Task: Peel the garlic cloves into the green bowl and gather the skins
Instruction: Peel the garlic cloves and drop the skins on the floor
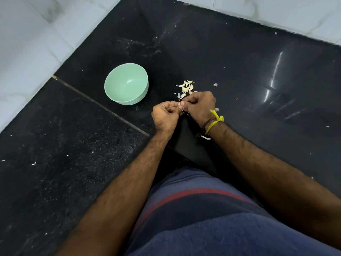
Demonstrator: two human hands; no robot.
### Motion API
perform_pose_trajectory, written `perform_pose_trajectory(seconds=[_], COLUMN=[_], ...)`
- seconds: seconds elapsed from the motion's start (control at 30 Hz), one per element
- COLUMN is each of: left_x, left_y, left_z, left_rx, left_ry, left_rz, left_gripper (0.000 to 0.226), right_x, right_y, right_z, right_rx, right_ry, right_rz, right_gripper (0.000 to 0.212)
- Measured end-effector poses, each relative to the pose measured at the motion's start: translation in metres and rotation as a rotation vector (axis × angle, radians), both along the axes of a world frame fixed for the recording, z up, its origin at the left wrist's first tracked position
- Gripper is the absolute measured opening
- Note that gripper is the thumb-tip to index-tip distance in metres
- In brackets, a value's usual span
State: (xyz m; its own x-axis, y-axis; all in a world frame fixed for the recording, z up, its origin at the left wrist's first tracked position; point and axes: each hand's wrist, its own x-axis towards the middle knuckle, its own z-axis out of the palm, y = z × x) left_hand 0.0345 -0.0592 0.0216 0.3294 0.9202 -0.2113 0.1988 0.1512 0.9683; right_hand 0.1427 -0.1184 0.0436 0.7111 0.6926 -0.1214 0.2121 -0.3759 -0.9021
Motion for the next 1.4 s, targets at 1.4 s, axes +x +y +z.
perform_pose_trajectory(seconds=[1.4], left_x=[-0.02], left_y=[0.005], left_z=[-0.004], left_rx=[0.461], left_ry=[0.253], left_rz=[-0.143], left_gripper=[0.025], right_x=[0.035], right_y=[-0.002], right_z=[-0.003], right_rx=[-0.135], right_ry=[-0.404], right_rz=[0.357], right_gripper=[0.014])
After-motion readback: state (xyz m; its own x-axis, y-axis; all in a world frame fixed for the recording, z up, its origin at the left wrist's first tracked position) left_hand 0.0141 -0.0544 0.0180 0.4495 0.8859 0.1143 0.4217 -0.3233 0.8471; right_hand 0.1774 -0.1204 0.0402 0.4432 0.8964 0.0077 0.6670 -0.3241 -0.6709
